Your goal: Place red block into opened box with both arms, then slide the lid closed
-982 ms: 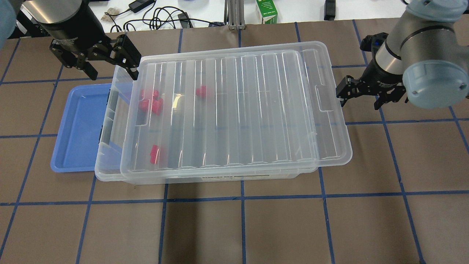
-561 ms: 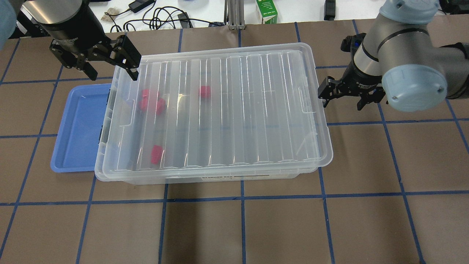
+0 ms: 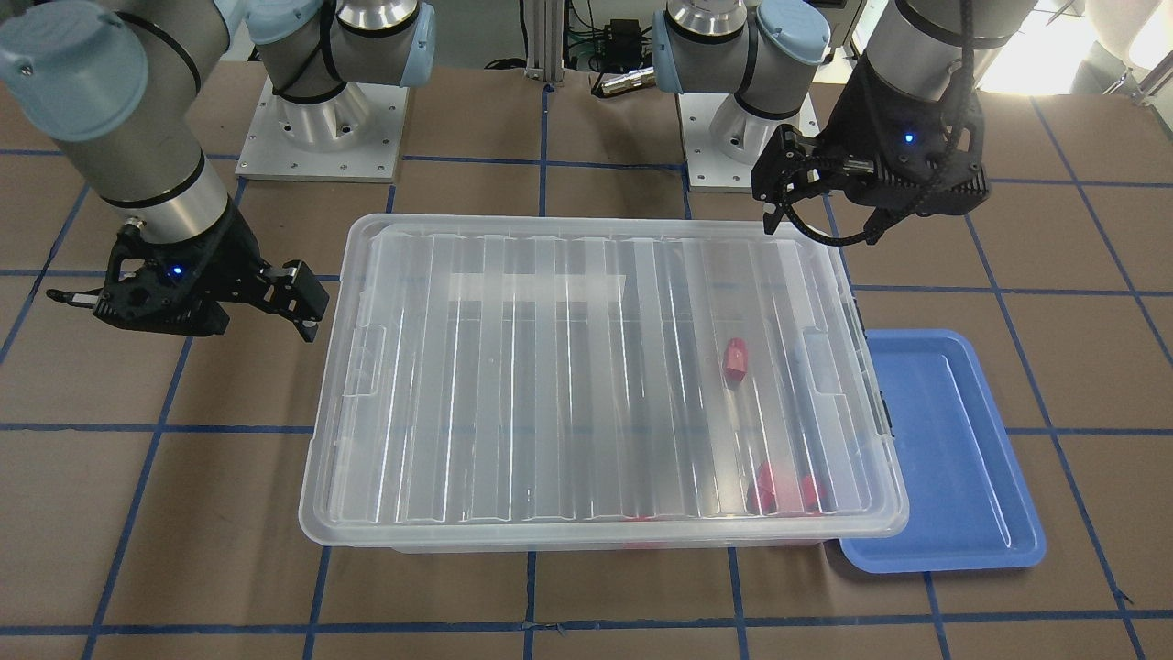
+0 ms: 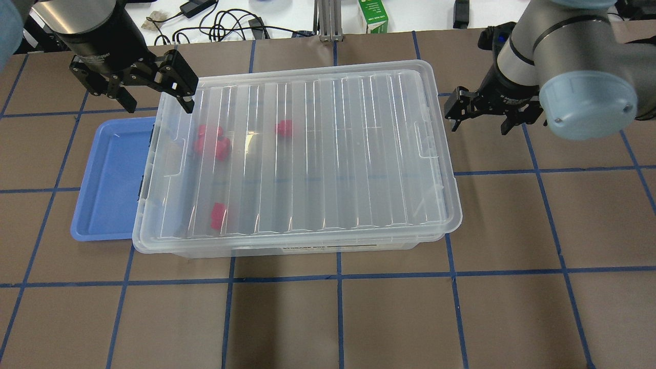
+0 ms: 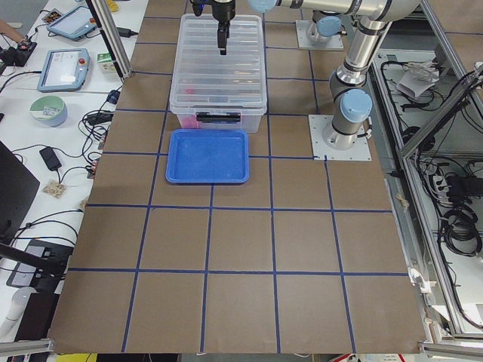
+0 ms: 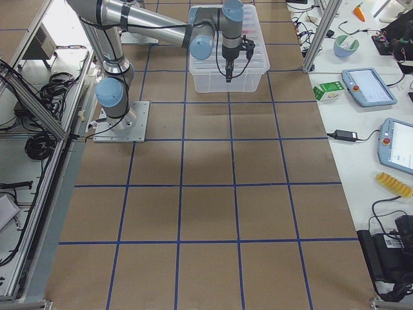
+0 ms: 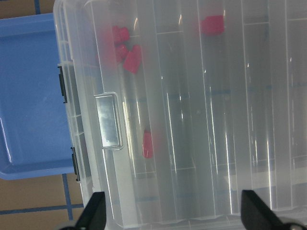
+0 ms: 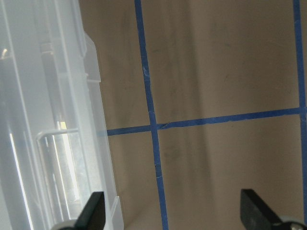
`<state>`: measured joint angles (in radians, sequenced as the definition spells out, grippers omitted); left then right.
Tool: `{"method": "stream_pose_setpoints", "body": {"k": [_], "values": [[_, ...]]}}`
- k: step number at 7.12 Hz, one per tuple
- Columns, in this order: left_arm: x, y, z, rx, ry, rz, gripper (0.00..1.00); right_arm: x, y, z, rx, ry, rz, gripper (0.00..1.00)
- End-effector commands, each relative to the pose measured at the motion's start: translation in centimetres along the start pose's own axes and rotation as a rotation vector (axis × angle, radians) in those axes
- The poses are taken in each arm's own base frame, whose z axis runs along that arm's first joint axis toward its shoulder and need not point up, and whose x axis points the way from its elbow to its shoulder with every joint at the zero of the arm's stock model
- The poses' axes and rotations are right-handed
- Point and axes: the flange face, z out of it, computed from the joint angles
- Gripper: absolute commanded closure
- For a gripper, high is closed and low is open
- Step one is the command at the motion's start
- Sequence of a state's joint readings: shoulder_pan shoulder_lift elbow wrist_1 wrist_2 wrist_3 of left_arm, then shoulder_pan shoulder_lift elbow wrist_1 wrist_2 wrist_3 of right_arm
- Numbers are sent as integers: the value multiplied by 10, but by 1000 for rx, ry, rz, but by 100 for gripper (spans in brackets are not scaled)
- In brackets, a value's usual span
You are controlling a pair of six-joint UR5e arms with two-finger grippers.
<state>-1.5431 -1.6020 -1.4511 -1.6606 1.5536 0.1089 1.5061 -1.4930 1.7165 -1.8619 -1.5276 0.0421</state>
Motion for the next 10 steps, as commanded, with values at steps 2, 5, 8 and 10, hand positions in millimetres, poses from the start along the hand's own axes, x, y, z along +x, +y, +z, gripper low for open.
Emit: {"method": "stream_pose_setpoints", "body": {"k": [2,5,8,10], "values": [[0,1,-2,3,-2,0,0,-68,17,-127,-16,7,12,0],[1,1,-1,1,-2,2,0,-83,18,-124,-50,9,-20,0],[2,1,0,1,0,3,0,-81,16,-125,-47,30,-24,0],[1,6,-9,16,-4,2,0,-80,17,-125,-48,35,-24,0]]}}
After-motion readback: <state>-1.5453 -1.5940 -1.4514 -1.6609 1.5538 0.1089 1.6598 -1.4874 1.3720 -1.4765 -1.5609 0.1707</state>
